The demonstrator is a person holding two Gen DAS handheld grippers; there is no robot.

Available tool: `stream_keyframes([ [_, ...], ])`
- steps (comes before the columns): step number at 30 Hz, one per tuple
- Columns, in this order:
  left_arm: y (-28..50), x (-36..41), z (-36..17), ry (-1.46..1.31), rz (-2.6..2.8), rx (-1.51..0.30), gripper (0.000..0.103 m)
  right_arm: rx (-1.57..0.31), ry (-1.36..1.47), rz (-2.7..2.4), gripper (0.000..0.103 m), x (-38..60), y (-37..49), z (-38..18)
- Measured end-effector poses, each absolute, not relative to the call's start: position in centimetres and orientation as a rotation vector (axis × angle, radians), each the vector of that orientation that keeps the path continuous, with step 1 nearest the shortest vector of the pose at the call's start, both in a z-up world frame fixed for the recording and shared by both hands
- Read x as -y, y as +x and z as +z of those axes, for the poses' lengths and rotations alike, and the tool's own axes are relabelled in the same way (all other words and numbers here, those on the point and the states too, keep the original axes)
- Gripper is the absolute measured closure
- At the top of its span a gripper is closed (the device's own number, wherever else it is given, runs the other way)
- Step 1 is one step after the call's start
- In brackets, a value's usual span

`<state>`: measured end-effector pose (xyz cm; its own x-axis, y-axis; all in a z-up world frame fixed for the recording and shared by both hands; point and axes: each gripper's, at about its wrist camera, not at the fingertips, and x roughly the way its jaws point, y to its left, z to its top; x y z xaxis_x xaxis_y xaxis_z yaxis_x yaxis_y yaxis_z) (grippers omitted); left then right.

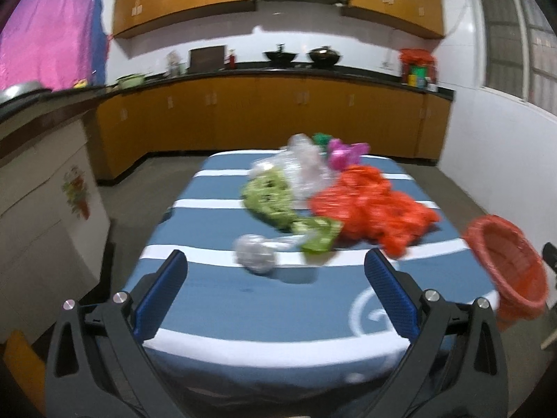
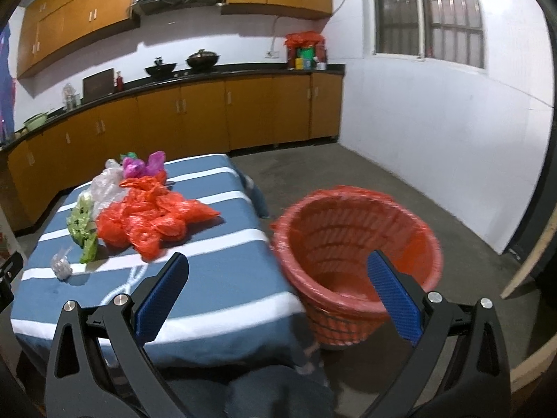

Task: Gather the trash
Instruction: 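Grasp the clear bag with the left tool while the right tool grasps a red bag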

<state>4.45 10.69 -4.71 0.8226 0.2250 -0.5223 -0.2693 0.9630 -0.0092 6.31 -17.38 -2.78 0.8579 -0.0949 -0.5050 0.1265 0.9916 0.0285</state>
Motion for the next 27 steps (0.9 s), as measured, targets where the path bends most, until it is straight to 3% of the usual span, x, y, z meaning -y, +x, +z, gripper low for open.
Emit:
stream_keyframes([
  [8,8.4,-14.7,-7.4,-0.068,0.312,-0.592,0.007,-0.538,0.006,-0.045,0.004,13.3,12.3,-3.7],
  [13,11.4,-15.2,-9.4,-0.096,0.28,-0.653,0.016,-0.607,0.038,0.014,0.019,11.8,16.5,-5.1],
  [19,14.3,-15.2,-11.2,-0.118,0.254,-0.714,0.024,-0.688,0.07,0.045,0.028,9.8,20.9,-7.3],
  [27,16.7,-15.4,-12.9,-0.114,0.247,-0.775,0.035,-0.77,0.067,0.048,0.029,7.6,24.5,-9.8],
])
